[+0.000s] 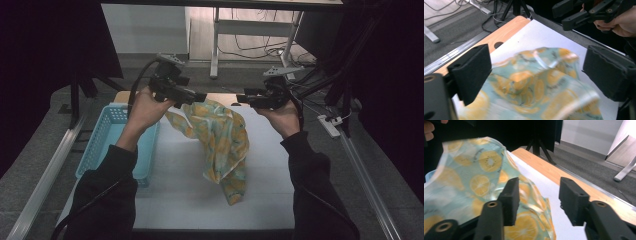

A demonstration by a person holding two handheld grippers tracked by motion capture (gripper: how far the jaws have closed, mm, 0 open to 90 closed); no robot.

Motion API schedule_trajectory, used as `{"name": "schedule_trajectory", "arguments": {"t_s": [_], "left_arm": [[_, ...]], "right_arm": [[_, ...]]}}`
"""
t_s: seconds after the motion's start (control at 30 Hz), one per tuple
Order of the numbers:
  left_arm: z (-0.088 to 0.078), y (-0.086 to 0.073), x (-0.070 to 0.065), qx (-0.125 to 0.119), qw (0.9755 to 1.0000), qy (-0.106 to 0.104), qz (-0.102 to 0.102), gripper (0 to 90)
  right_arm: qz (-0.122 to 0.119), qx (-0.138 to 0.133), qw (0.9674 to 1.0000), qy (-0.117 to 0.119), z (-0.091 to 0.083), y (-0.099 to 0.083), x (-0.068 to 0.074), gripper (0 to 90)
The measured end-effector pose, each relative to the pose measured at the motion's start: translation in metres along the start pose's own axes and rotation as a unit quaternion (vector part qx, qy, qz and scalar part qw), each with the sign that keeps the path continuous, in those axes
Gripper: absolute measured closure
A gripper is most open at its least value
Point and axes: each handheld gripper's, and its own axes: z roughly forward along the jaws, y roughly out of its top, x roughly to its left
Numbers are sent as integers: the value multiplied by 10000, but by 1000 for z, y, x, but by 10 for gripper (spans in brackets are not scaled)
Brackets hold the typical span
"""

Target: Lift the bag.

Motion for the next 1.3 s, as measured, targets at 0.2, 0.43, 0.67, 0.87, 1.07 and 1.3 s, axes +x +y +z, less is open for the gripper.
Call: {"name": "schedule_trajectory", "arguments": {"t_s": [0.2,0.43,0.67,0.87,1.07,1.3], "left_arm": [[-9,-21,5,-23,9997,219,146,4],[-12,-47,4,33,9997,214,69,1],[-15,-71,1,121,9995,295,78,3],[-18,-95,-5,231,9989,405,85,4],[-26,-121,-7,187,9992,344,-46,4],[-36,-150,-15,121,9991,388,-102,0]], "right_arm": [[61,-16,10000,-15,-1,-11,1,379],[66,-90,9999,-14,-5,-24,7,276],[78,-122,9999,49,-9,-40,13,233],[122,-81,9998,98,-13,-57,21,200],[125,59,9999,47,-14,-76,27,160],[232,50,9997,86,-19,-92,30,122]]}}
